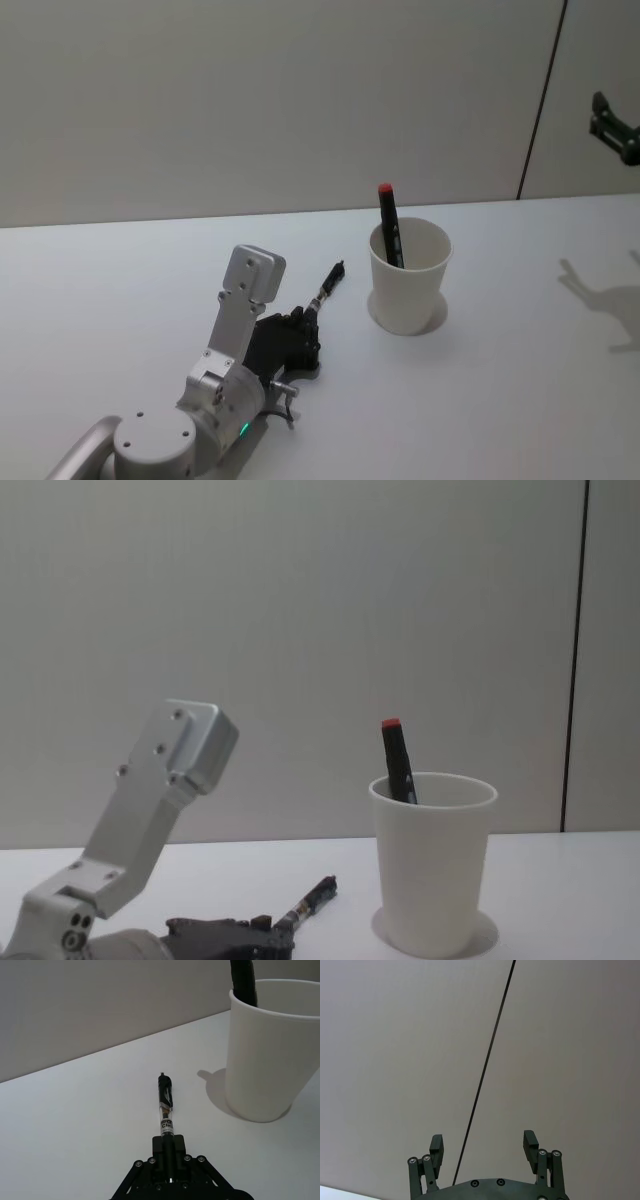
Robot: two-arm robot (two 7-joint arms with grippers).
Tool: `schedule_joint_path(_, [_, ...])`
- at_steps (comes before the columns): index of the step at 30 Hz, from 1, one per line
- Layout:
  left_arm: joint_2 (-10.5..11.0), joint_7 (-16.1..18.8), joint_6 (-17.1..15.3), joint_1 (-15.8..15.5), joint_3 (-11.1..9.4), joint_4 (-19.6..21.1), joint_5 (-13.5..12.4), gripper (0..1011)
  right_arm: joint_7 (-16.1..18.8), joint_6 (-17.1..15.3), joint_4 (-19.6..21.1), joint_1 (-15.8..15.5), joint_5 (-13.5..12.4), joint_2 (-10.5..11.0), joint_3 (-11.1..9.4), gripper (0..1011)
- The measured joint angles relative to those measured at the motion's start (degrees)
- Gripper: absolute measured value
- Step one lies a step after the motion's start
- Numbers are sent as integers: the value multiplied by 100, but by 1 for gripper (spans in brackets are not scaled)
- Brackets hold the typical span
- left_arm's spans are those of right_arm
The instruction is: Place the pen into the pen holder.
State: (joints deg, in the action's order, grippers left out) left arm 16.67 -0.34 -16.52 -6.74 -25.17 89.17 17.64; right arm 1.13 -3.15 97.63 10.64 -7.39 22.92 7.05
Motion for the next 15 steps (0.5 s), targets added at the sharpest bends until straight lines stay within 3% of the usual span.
schedule_joint_path(15, [121,77,854,213,87,346,221,133,0,0,0,0,0,0,0,1001])
